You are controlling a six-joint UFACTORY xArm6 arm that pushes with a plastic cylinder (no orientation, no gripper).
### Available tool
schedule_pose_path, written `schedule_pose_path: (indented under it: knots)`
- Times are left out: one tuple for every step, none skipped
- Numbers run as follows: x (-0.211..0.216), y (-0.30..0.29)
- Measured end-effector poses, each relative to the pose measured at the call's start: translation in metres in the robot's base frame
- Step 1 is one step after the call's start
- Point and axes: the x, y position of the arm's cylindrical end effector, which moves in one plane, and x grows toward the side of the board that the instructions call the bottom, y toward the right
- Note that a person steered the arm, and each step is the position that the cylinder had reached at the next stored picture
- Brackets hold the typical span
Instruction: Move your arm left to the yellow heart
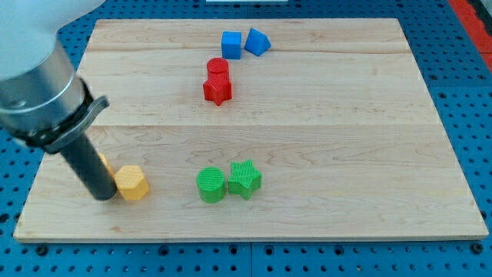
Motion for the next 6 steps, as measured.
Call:
schedule_pose_path:
  knots:
    - [-0.015, 0.043]
    - [-0.015, 0.1]
    - [-0.011, 0.092]
    - [0.048, 0.02]
    - [0.055, -0.047]
    - [0.037, -0.108]
